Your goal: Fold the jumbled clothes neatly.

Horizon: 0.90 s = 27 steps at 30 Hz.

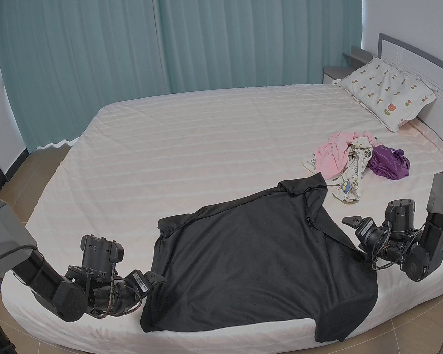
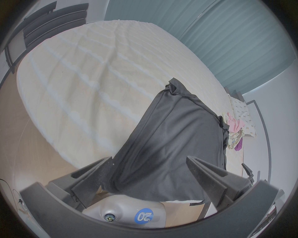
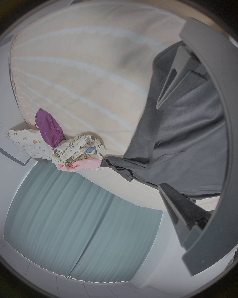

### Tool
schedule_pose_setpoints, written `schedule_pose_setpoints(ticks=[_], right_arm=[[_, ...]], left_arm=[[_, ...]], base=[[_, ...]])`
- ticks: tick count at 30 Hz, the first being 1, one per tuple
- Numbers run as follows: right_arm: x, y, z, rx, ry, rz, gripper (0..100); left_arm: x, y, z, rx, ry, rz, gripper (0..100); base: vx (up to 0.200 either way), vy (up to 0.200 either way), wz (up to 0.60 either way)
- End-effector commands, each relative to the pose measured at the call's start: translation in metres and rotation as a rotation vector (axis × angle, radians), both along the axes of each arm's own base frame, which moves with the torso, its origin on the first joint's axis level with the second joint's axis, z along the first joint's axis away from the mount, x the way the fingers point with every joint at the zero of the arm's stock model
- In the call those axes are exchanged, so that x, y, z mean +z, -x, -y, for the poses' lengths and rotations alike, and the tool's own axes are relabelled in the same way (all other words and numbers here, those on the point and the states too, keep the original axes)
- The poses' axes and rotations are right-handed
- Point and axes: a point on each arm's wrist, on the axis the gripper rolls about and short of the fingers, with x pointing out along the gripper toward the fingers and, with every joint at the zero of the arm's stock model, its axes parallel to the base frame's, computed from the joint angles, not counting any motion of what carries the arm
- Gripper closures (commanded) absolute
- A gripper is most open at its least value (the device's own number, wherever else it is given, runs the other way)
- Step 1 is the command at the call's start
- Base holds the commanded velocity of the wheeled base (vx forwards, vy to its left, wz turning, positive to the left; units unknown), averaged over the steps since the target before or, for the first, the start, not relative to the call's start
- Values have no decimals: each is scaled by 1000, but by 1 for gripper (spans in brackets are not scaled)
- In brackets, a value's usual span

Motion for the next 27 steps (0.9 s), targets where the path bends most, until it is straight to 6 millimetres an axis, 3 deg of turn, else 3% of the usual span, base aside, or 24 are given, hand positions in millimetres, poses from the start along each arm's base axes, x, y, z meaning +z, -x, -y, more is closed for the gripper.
schedule_pose_setpoints(ticks=[1, 11, 20, 27], right_arm=[[1, 0, -1, 4, -1, 3, 0], [0, 1, -2, 7, -1, -2, 0], [0, 1, -3, 10, 0, -4, 0], [-1, 1, -3, 11, 0, -5, 0]], left_arm=[[2, -1, 0, 3, 4, 9, 0], [4, -2, -4, 3, 26, 15, 0], [7, -1, -3, 3, 63, 14, 0], [7, -1, -1, 8, 73, 12, 0]], base=[[200, 0, 0], [200, 0, 0], [0, 0, 0], [0, -200, 0]])
